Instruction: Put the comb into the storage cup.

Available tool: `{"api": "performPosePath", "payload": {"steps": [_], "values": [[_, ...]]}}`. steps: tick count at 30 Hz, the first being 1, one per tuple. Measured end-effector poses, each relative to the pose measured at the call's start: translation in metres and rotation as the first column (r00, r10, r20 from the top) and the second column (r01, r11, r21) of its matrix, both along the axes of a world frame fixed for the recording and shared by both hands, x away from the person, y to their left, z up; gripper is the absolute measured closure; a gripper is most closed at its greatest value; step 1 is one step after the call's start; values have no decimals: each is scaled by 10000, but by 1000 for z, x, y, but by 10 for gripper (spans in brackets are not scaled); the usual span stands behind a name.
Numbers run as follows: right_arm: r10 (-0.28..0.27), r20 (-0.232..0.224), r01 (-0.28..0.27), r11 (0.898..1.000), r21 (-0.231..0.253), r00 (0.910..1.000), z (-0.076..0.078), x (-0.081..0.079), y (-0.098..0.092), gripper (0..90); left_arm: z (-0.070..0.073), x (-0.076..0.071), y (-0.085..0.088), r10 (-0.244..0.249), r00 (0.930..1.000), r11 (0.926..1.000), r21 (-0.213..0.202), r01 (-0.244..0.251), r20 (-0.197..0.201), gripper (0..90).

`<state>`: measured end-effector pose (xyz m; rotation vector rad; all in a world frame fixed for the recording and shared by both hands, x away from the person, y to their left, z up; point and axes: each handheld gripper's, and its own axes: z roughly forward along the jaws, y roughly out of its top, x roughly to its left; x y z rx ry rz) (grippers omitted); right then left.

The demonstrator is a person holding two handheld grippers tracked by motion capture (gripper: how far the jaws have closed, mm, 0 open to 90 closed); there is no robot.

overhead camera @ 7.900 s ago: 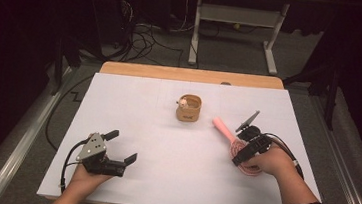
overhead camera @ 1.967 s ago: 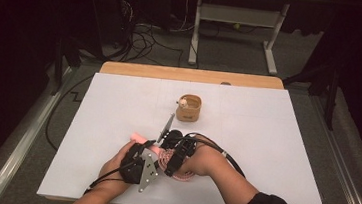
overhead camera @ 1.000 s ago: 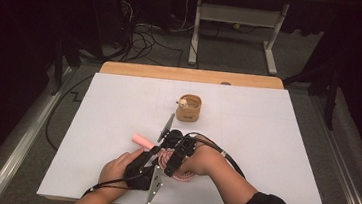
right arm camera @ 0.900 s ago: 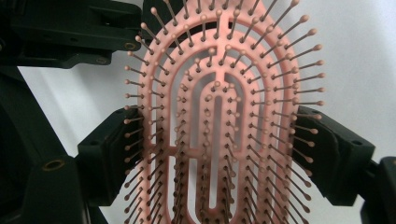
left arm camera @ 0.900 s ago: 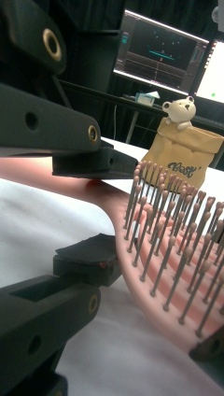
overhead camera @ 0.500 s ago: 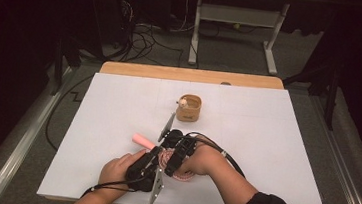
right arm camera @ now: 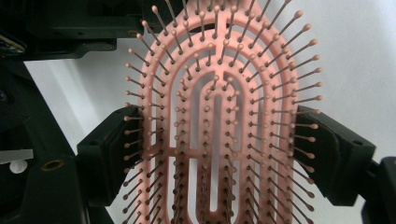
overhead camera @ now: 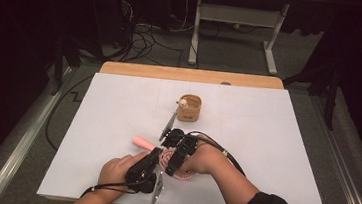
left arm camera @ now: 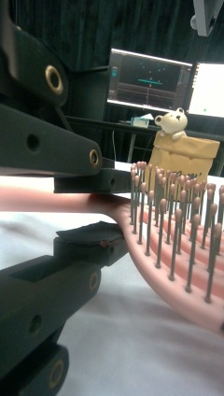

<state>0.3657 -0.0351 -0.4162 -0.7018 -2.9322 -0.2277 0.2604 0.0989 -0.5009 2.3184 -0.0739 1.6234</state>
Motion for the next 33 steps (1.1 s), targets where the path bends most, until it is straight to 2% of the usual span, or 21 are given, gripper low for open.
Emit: {"api": "performPosePath", "payload": {"steps": [2,8,13,17,19,22,31,33], "values": [[43,7,-43,10000,76,10000,1,0,-1,198,0,-1,-1,25,9998,9999,149,-28,206,764],[51,-36,-51,9998,167,10000,2,1,-2,197,0,-1,-1,-13,9996,9996,288,5,285,786],[-118,-167,124,9993,356,9998,6,2,-4,194,0,0,0,-10,9999,9997,228,7,127,810],[-174,-223,185,9985,513,9996,8,2,-6,194,0,0,1,-94,9998,9999,46,93,197,811],[-157,-253,171,9984,544,9996,9,3,-6,194,1,0,1,-62,9996,9998,183,57,268,812],[-128,-251,142,9985,527,9996,10,3,-7,193,2,-1,1,-56,9995,9998,176,50,324,812],[-128,-90,134,9977,657,9999,16,1,-7,190,3,0,2,-43,9987,9999,-103,49,498,813],[-122,-78,127,9978,654,9999,17,1,-7,178,4,0,3,-5,9987,10000,-51,7,505,812]]}}
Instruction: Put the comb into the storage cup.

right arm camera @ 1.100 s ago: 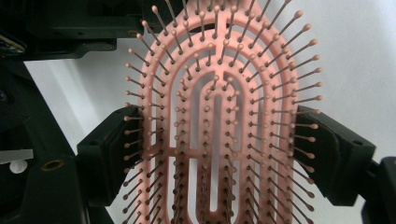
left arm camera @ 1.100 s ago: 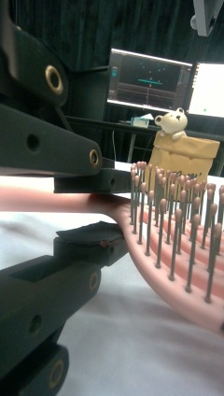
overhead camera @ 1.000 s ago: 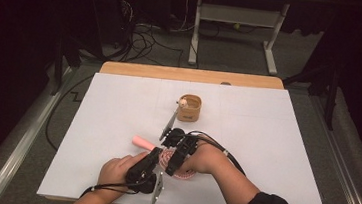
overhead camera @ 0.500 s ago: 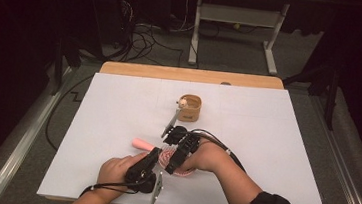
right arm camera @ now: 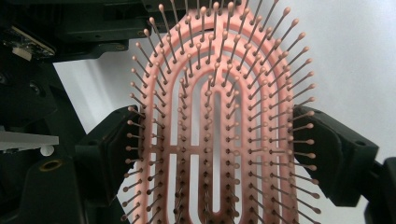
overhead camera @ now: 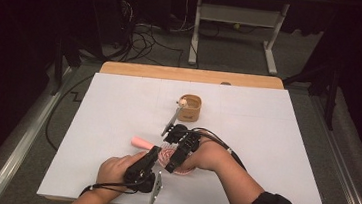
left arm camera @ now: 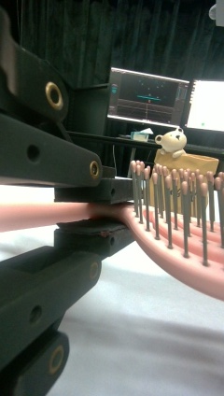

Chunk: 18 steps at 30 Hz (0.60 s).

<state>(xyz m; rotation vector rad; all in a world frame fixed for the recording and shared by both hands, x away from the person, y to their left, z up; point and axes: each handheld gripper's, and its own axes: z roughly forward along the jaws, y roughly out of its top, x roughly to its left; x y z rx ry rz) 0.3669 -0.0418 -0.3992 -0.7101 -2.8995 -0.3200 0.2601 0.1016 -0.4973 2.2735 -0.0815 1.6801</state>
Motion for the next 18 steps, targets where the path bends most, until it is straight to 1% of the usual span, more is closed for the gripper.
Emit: {"api": "performPosePath", "payload": {"steps": [1,3,5,6,7,8,10,11,14,16,17,18], "values": [[14,93,-14,10000,-36,10000,0,0,0,161,0,0,0,25,10000,10000,7,-25,9,812],[53,126,-53,10000,-52,9999,1,-1,0,151,1,0,0,66,10000,9999,76,-66,-8,812],[97,279,-95,9999,-68,9996,2,-2,0,115,1,0,0,72,10000,10000,7,-72,-48,812],[109,301,-106,9999,-91,9995,2,-3,-1,99,0,1,0,52,10000,9999,-128,-53,-43,812],[71,324,-68,9999,-114,9995,3,-3,-1,87,0,1,1,63,10000,9999,-148,-63,-34,813],[101,369,-98,9999,-102,9993,3,-4,-1,63,1,1,1,83,9999,9999,-86,-84,-64,813],[112,433,-102,9997,-231,9990,3,-5,-2,1,0,1,1,85,10000,9999,-54,-85,-24,812],[72,464,-58,9995,-297,9989,4,-5,-2,1,0,1,1,110,9999,9999,32,-110,0,812],[40,688,-15,9993,-361,9976,5,-6,-3,1,0,1,1,136,9999,9999,54,-136,8,812],[120,660,-98,9994,-333,9977,6,-6,-4,1,1,1,1,191,9998,9998,116,-191,29,812],[109,646,-86,9993,-367,9979,8,-6,-5,1,0,2,1,154,9999,9999,-62,-154,17,812],[130,683,-109,9994,-315,9976,8,-5,-6,1,0,2,2,185,9998,9998,-118,-185,36,812]]}}
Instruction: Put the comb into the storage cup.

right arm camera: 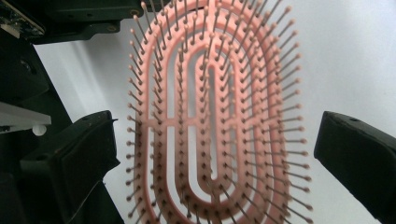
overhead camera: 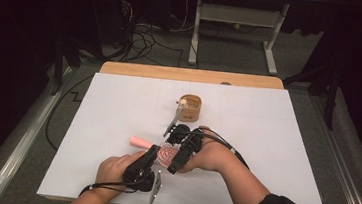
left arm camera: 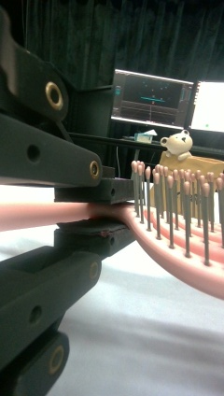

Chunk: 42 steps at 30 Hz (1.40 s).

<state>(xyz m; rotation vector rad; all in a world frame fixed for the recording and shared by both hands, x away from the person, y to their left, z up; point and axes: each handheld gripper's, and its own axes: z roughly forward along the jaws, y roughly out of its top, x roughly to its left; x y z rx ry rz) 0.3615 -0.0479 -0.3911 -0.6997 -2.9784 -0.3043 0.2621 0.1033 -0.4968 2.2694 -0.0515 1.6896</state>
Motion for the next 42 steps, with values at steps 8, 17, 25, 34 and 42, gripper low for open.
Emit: {"api": "performPosePath", "payload": {"steps": [8,17,25,34,42], "values": [[8,165,-6,9999,-145,9999,4,-2,-9,2,2,3,5,191,9998,9998,-50,-192,-87,812],[186,509,-164,9989,-431,9985,10,-5,-23,5,6,7,11,434,9987,9985,-312,-442,-274,812],[74,700,-36,9985,-549,9975,12,-7,-39,4,9,10,17,567,9977,9963,-631,-590,-383,812],[-291,784,362,9952,-908,9965,2,-6,-65,3,12,11,20,694,9964,9934,-876,-735,-489,812],[-639,877,748,9890,-1273,9941,-12,-4,-86,3,14,12,21,653,9959,9900,-1211,-725,-624,811]]}}
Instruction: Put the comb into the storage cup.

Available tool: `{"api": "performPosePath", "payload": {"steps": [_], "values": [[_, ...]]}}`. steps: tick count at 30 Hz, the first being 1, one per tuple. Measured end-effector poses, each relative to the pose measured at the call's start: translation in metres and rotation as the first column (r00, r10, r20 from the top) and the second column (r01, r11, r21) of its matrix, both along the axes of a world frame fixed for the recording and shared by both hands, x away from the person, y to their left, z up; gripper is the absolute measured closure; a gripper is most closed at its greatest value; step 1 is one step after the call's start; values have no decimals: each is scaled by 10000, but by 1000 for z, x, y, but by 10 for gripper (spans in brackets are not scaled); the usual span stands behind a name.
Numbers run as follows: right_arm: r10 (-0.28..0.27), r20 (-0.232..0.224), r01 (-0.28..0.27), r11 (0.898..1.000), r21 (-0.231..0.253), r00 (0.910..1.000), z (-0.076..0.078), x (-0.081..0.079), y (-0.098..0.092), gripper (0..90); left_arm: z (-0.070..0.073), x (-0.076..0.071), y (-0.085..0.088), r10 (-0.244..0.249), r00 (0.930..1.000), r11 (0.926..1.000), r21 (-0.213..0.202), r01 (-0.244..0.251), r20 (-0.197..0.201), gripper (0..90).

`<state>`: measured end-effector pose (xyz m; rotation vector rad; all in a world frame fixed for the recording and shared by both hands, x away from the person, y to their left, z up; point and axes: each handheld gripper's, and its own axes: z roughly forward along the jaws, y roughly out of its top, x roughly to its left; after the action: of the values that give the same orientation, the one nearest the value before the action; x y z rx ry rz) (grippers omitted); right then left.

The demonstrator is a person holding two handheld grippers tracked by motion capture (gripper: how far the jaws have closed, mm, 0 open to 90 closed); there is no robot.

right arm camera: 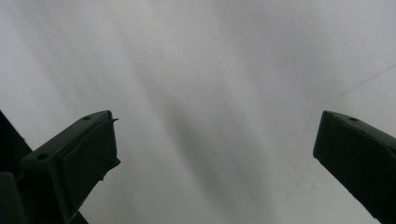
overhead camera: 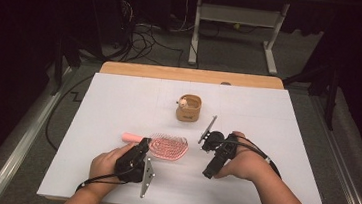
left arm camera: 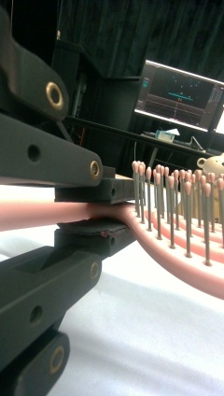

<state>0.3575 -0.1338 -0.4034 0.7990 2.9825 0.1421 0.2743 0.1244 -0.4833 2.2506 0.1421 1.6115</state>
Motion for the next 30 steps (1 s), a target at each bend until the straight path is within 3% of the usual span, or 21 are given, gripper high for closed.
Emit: {"api": "performPosePath", "payload": {"steps": [9,15,20,25,30], "values": [[-187,-101,185,9996,-221,9998,-17,-1,-19,3,1,1,0,14,10000,10000,-20,-14,-12,811],[-426,-224,409,9966,-717,9988,-33,-2,-35,3,0,0,0,-5,10000,10000,88,5,5,811],[-677,-202,663,9958,-633,9975,-39,-3,-45,3,1,1,0,8,10000,10000,-92,-8,-17,812],[-1083,210,1078,9939,245,9939,-40,-4,-54,3,3,0,2,-15,10000,9995,-314,14,-38,812],[-1889,720,1765,9727,1509,9793,-38,-8,-66,3,7,4,8,117,9994,9960,-886,-145,-327,812]]}}
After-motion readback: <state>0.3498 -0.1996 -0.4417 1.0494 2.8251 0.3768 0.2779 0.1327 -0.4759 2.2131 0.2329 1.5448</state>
